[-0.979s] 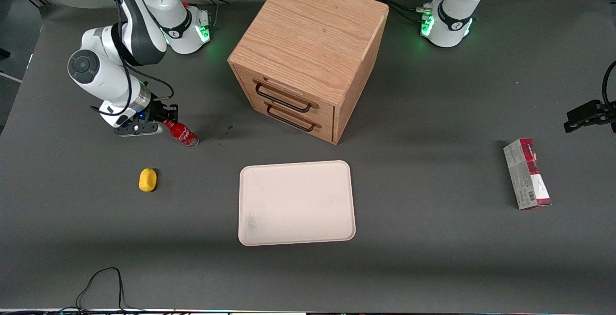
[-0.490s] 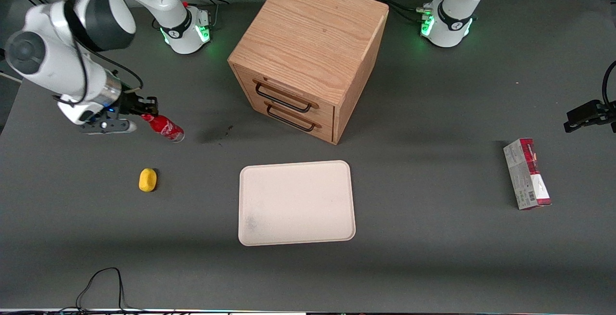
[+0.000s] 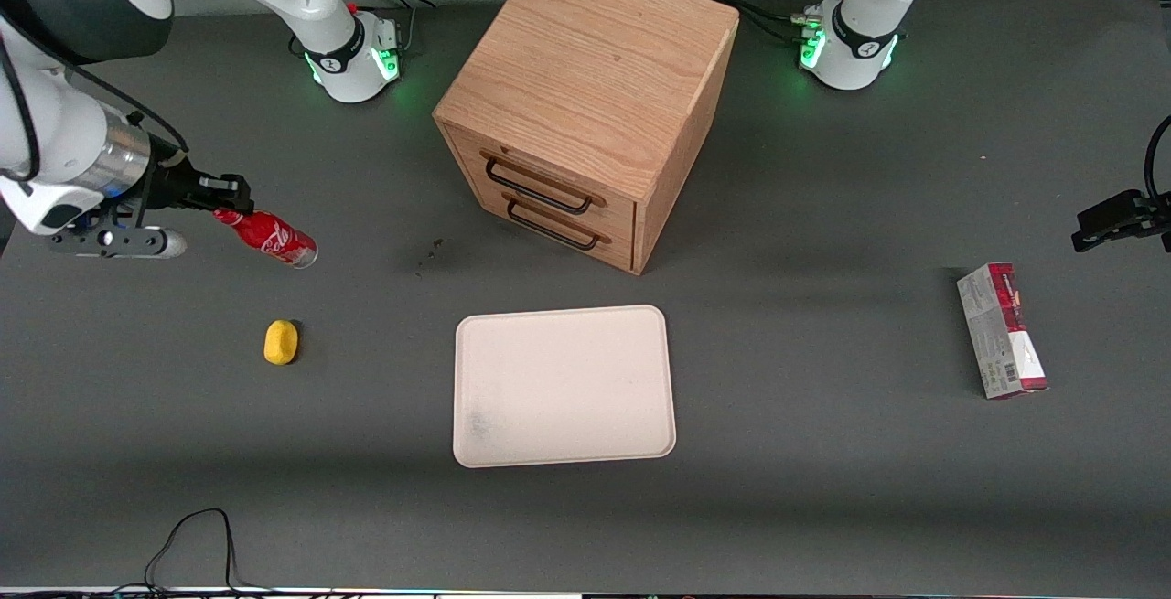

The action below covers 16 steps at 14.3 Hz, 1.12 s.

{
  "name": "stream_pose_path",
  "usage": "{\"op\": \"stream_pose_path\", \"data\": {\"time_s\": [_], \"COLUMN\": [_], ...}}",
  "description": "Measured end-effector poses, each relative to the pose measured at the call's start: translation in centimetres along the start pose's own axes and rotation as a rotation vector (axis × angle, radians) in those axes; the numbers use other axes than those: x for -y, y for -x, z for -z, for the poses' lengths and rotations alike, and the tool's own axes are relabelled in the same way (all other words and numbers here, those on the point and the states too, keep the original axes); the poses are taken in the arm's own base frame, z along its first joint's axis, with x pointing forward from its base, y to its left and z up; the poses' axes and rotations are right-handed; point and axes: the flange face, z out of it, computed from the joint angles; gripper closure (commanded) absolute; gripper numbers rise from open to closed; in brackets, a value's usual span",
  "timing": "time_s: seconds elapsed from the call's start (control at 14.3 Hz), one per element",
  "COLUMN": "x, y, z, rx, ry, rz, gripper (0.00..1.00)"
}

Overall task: Place coke bottle on tray
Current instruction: 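Lift the bottle and carry it toward the white tray, then lower the bottle onto the white tray and open the right gripper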

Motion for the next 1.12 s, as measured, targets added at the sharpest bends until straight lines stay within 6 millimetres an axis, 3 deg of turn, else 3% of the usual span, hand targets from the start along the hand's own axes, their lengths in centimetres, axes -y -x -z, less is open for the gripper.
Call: {"op": "stream_pose_path", "data": {"time_s": [0.28,0.63,1.12], "x": [2.7,10.9,16.6], "y": [-3.9,-9.2,-13.6], "z": [-0.4,-4.0,-9.5], "rx": [0.004,0.013,-0.034], "ry": [-0.015,-0.022,-0.032], "rz": [-0.095,-0.208,-0.266], "gripper": [1.00,1.00,1.00]}}
